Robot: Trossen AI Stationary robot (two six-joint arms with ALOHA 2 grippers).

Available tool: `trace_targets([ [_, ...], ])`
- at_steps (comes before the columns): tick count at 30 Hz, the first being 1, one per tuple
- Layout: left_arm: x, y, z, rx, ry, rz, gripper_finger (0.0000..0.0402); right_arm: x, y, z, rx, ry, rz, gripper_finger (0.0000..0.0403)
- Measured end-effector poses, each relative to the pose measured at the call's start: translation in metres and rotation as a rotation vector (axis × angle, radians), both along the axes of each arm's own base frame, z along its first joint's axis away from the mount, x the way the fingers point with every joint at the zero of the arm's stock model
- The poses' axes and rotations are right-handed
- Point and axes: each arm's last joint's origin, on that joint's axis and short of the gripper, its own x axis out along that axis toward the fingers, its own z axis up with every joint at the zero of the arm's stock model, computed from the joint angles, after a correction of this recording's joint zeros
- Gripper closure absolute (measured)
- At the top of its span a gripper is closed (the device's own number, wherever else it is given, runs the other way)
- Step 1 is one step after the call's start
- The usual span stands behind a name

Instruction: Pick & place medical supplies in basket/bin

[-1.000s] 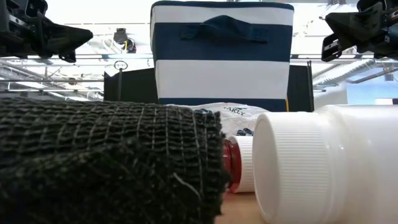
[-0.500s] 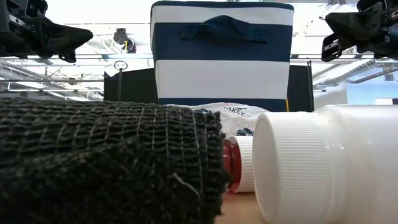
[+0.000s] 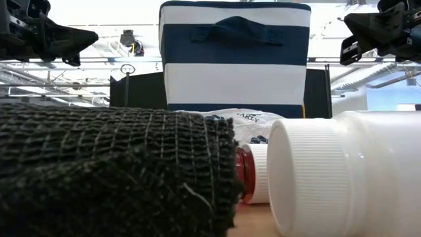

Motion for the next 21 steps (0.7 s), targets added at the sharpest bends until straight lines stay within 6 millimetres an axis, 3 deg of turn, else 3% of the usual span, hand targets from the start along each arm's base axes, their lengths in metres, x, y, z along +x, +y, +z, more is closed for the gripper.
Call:
trace_targets([
  [21, -0.0011, 0.0005, 0.0057, -0.034, -0.059, 0.006, 0.0364, -0.0005, -0.0001, 0.0021, -0.009, -0.025, -0.007, 0.0403],
])
